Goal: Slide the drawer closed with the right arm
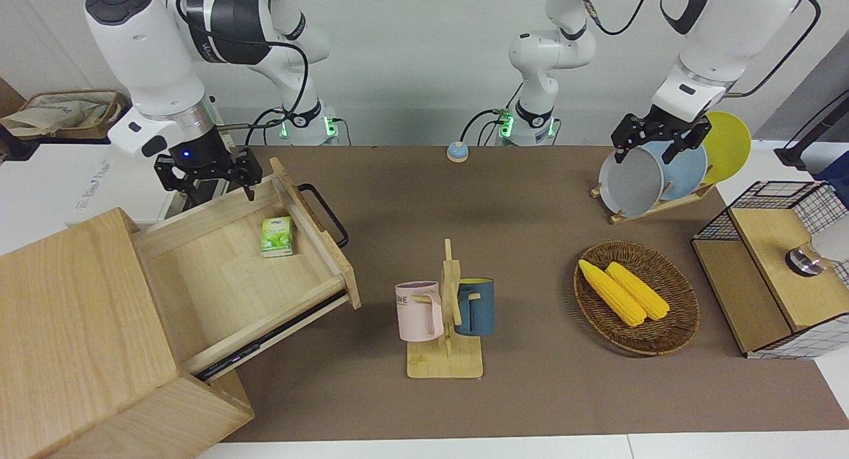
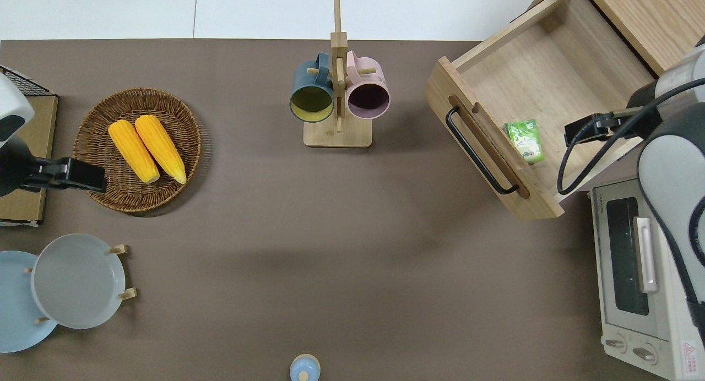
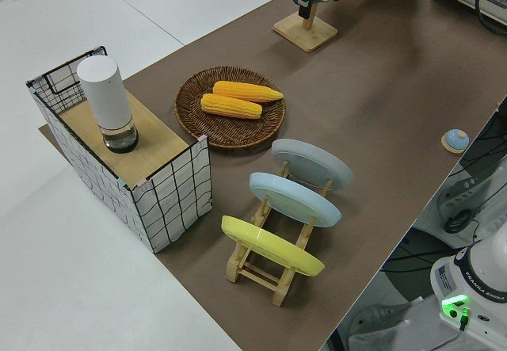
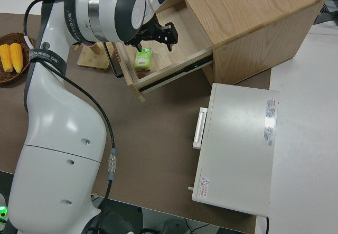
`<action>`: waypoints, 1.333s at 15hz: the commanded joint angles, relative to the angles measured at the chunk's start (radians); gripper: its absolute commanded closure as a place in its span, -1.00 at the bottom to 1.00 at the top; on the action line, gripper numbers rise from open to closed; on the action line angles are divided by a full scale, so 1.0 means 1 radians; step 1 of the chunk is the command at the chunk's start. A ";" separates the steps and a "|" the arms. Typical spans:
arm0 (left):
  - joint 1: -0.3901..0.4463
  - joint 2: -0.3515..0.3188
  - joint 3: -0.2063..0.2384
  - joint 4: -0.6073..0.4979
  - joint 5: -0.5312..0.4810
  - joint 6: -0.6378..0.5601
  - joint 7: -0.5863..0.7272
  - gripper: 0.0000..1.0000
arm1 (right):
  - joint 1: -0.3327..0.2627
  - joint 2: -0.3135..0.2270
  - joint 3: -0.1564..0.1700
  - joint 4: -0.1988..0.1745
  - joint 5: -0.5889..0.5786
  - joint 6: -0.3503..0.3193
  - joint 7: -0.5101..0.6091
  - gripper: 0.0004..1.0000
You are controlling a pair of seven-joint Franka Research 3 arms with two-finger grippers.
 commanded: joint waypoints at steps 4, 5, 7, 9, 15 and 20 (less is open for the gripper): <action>-0.007 -0.004 0.000 0.009 0.018 -0.018 -0.010 -0.99 | -0.003 -0.001 0.000 0.001 0.015 0.005 0.018 -0.97; -0.007 -0.004 0.000 0.010 0.018 -0.018 -0.010 -0.99 | -0.004 -0.001 -0.002 -0.001 0.015 0.003 0.016 -0.97; -0.007 -0.003 0.000 0.010 0.018 -0.018 -0.010 -0.99 | -0.017 -0.001 0.000 0.001 0.018 0.003 0.013 -0.97; -0.007 -0.003 0.000 0.009 0.018 -0.018 -0.010 -0.99 | -0.020 -0.001 0.000 0.001 0.018 0.003 0.013 -0.97; -0.007 -0.004 0.000 0.009 0.018 -0.018 -0.010 -0.99 | -0.027 -0.009 0.001 0.001 0.022 -0.003 0.013 -0.97; -0.007 -0.004 0.000 0.010 0.018 -0.018 -0.010 -0.99 | -0.227 -0.047 0.222 -0.005 0.011 -0.006 0.019 -0.97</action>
